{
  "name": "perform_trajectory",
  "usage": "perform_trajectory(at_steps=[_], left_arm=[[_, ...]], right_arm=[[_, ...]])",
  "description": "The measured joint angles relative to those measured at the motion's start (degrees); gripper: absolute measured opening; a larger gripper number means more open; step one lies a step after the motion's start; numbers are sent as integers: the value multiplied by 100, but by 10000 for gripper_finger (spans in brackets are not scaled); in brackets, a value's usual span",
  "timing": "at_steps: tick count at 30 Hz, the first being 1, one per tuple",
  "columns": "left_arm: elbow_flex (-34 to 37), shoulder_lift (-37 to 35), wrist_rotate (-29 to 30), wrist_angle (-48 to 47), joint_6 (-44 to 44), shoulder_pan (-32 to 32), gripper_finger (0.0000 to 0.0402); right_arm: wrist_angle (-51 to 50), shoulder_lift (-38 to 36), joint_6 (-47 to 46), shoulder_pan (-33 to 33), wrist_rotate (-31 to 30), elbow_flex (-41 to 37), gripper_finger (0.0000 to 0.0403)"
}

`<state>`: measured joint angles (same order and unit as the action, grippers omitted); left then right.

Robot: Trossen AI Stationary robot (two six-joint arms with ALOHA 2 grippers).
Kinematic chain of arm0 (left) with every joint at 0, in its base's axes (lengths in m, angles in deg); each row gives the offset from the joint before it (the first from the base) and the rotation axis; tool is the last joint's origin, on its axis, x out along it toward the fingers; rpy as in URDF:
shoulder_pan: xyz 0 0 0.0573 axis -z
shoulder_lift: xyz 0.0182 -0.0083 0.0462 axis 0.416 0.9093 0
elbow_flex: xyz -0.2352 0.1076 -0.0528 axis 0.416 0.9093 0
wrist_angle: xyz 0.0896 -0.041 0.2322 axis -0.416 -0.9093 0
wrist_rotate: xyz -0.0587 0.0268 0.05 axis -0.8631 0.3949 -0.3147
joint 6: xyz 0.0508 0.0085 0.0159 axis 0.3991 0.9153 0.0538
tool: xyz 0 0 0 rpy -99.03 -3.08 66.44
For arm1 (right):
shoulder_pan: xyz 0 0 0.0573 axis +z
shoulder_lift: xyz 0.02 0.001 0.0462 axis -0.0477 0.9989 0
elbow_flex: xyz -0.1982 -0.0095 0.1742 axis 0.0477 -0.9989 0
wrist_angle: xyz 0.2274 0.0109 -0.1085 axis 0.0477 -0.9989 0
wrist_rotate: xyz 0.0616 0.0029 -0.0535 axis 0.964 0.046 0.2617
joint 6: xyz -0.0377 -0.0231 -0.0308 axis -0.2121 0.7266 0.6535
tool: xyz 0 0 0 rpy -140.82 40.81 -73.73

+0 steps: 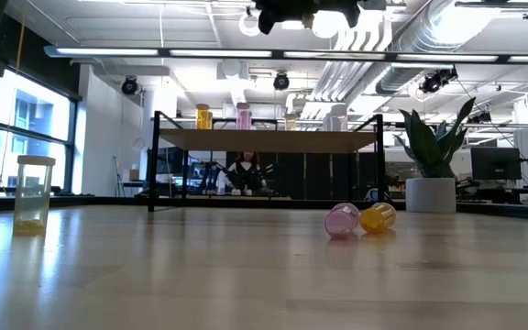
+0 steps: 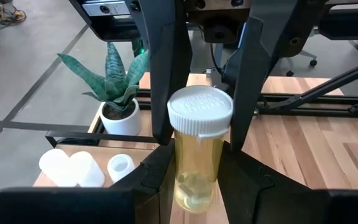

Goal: Pick and place medicine bottles onto shelf by color
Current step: Put the right yellow pill bottle on the shelf aligned with the other yellow pill bottle

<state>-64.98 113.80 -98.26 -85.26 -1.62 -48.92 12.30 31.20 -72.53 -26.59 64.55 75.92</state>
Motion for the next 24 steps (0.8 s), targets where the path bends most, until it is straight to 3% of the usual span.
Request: perform_trajectory(at_steps=[9, 17, 24], left_arm=[[0, -2, 83, -1, 0, 2, 103], [0, -2, 249, -101, 0, 2, 165], [0, -204, 779, -516, 2, -64, 211]], right_arm=[[1, 0, -2, 0, -1, 0, 98], [-1, -4, -5, 0, -71, -2, 97], [26, -4, 9, -5, -409, -2, 97]])
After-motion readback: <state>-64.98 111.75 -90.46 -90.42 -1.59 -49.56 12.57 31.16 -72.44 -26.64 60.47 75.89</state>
